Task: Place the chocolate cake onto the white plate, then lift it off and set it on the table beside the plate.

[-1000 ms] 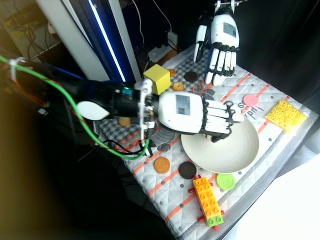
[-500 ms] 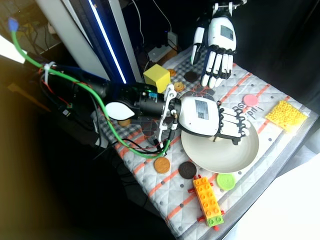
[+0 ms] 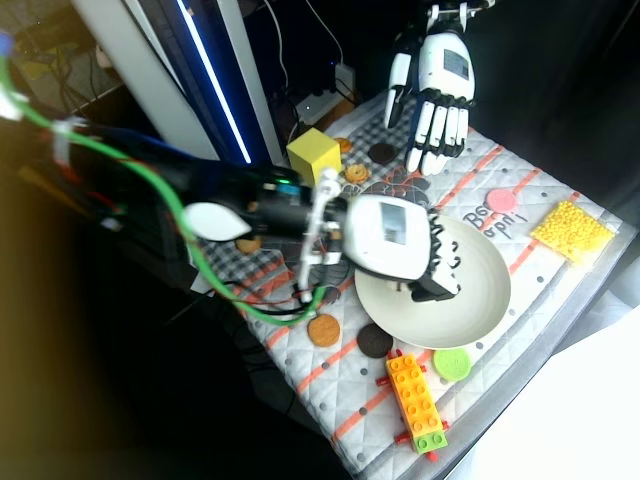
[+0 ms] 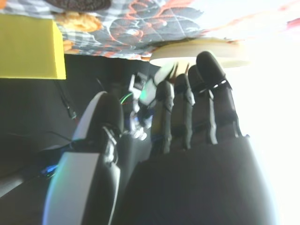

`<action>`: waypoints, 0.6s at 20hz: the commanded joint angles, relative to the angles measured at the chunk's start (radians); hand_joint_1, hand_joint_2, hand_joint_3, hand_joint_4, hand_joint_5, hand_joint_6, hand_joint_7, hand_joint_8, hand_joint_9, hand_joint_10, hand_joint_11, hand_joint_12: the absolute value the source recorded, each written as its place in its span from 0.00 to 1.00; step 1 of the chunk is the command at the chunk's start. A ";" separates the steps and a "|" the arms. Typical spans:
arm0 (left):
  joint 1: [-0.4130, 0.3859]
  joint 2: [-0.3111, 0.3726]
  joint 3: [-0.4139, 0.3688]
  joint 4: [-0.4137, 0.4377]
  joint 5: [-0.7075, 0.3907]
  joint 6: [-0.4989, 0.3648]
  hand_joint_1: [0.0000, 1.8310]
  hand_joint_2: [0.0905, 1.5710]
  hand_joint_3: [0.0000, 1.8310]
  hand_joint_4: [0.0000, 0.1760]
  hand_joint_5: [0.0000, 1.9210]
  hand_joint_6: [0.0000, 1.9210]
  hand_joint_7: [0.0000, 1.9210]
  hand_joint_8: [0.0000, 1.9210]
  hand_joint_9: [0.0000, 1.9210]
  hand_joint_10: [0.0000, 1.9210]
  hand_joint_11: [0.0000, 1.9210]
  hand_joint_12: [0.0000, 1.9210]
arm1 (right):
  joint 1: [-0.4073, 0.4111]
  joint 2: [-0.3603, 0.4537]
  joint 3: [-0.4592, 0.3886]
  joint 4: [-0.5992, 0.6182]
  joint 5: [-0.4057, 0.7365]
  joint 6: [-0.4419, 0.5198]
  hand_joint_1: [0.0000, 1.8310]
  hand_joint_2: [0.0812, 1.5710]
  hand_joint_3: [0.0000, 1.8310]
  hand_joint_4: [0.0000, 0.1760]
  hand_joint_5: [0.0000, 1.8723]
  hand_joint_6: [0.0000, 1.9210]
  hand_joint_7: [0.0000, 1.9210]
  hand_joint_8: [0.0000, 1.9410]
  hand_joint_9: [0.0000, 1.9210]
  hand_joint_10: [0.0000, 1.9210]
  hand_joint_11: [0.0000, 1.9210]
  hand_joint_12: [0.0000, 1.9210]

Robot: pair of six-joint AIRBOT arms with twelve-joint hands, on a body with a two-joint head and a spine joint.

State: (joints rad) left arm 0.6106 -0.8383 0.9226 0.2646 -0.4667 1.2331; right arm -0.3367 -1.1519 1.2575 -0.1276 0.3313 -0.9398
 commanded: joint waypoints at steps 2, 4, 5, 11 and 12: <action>-0.010 0.000 0.006 -0.020 -0.108 -0.012 0.30 0.87 0.00 0.33 0.14 0.01 0.10 0.00 0.00 0.27 0.00 0.68 | 0.016 0.065 -0.056 -0.003 0.156 0.000 0.61 0.83 0.00 0.00 0.34 0.75 0.33 0.87 0.32 1.00 0.41 1.00; -0.009 0.001 0.007 -0.028 -0.107 -0.012 0.30 0.87 0.00 0.30 0.14 0.01 0.10 0.00 0.00 0.27 0.00 0.68 | 0.011 0.148 -0.128 -0.048 0.178 0.002 0.60 0.83 0.00 0.00 0.34 0.83 0.31 0.81 0.22 0.92 0.26 1.00; -0.008 0.005 0.006 -0.033 -0.108 -0.012 0.25 0.89 0.00 0.35 0.13 0.00 0.09 0.00 0.00 0.24 0.00 0.65 | -0.006 0.189 -0.164 -0.096 0.191 0.038 0.59 0.85 0.00 0.03 0.32 0.86 0.31 0.81 0.24 0.91 0.24 1.00; 0.001 0.017 0.009 -0.058 -0.126 -0.012 0.18 0.89 0.00 0.31 0.14 0.00 0.11 0.00 0.05 0.14 0.00 0.62 | -0.151 0.324 -0.270 -0.221 0.253 0.177 0.65 0.81 0.00 0.00 0.33 0.70 0.41 0.83 0.47 0.98 0.52 1.00; 0.002 0.019 0.009 -0.064 -0.131 -0.012 0.18 0.89 0.00 0.29 0.14 0.00 0.11 0.00 0.05 0.15 0.00 0.66 | -0.184 0.328 -0.279 -0.221 0.253 0.178 0.65 0.81 0.00 0.00 0.33 0.68 0.41 0.84 0.46 0.98 0.51 1.00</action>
State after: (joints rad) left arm 0.6174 -0.8265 0.9279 0.2173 -0.4797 1.2285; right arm -0.5373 -0.8284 0.9806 -0.3630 0.4736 -0.7616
